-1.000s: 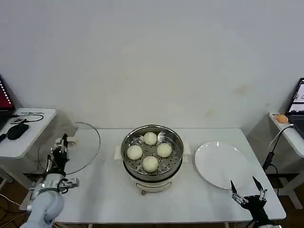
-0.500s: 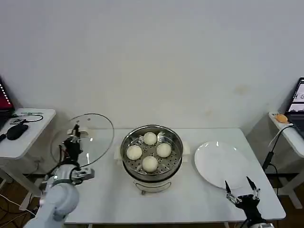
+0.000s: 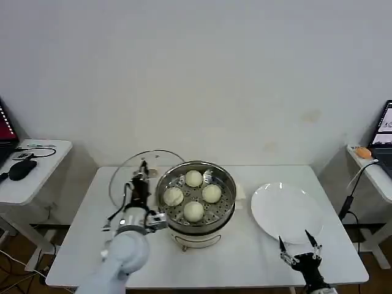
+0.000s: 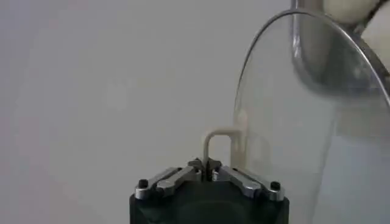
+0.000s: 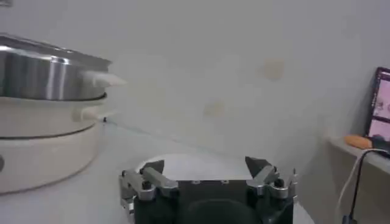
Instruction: Take steamed baozi put them in steamer then cover it.
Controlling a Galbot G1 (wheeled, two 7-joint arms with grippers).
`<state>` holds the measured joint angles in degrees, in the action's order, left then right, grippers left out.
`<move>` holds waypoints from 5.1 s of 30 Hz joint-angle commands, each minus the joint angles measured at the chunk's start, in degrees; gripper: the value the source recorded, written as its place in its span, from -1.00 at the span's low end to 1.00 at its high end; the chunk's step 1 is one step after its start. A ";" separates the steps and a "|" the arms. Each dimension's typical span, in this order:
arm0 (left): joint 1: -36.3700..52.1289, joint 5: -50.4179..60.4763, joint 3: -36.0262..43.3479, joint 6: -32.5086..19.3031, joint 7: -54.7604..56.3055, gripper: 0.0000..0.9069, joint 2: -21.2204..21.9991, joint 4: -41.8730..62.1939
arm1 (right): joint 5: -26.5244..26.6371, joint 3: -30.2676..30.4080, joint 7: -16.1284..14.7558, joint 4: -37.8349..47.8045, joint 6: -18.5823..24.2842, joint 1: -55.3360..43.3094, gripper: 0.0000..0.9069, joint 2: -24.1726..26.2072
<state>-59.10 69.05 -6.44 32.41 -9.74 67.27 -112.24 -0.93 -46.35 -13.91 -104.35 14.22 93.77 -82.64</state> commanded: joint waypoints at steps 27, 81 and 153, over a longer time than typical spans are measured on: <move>3.89 11.91 13.62 1.95 -4.73 -1.00 14.28 7.60 | -2.41 1.86 -0.07 1.87 0.42 0.21 1.00 -1.39; 1.32 16.36 10.86 -0.48 -4.49 -0.89 15.06 8.78 | -2.95 3.65 -0.23 2.74 1.02 0.79 1.00 -1.44; -49.21 -69.79 -28.92 -43.24 22.95 1.00 9.95 -6.01 | 7.40 8.71 2.99 -14.17 -13.07 12.67 1.00 5.42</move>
<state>-105.12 1.03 -33.14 -8.11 13.36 76.43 -119.31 6.09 -39.29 -11.04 -116.19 3.35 105.18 -77.54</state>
